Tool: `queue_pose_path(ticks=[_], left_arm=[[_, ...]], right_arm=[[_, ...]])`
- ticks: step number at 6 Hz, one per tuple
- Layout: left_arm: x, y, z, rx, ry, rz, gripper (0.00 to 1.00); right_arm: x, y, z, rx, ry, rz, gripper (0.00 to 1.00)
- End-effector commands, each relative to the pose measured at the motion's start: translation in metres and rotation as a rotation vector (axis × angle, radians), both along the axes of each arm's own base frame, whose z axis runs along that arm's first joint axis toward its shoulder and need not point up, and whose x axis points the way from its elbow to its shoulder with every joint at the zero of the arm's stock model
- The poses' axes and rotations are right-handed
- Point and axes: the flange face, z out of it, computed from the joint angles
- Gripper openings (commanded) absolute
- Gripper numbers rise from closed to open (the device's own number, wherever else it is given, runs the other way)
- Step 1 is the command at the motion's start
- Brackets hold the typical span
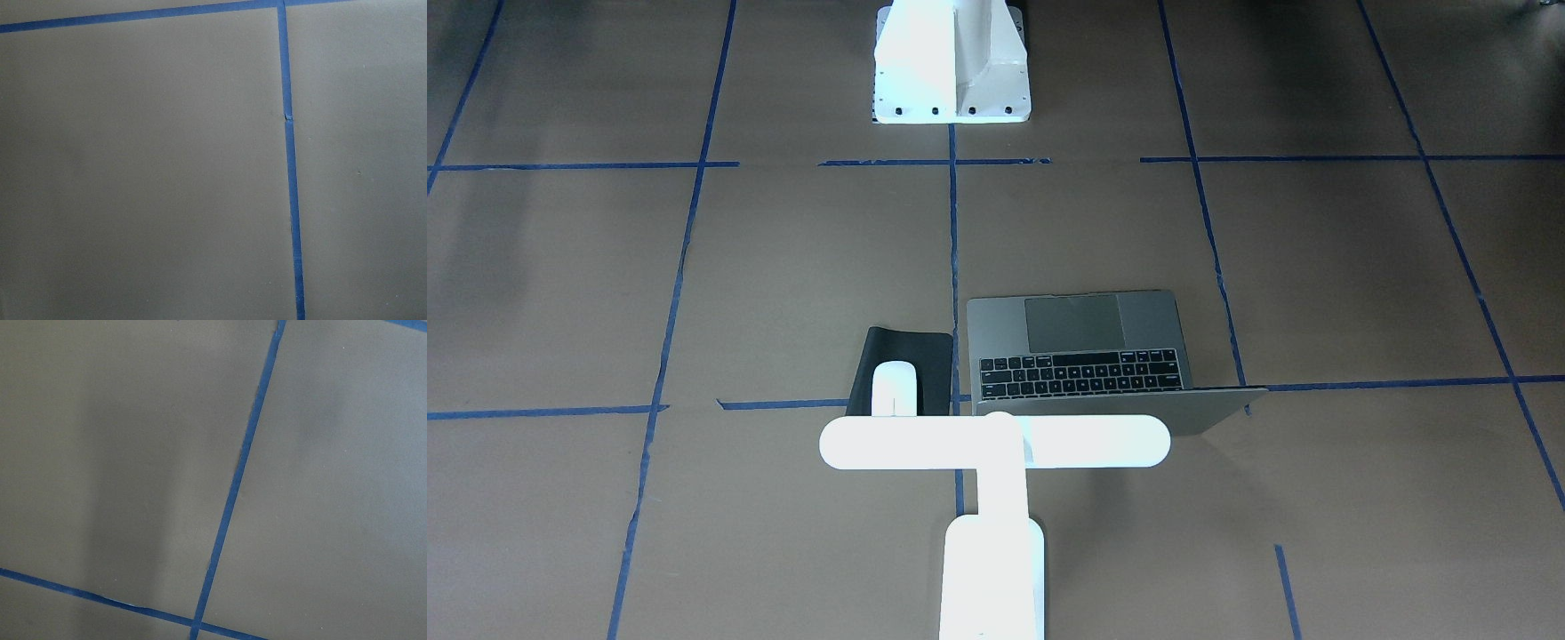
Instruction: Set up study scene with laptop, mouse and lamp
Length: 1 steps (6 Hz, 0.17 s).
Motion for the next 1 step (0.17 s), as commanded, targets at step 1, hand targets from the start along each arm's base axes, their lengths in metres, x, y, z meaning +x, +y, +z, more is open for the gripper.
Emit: queue_pose_path(ticks=[1], left_arm=[[0.0001, 0.0014, 0.0027, -0.008, 0.001, 0.001, 1.00]], right_arm=[[-0.0009, 0.0002, 0.0024, -0.006, -0.010, 0.001, 1.00]])
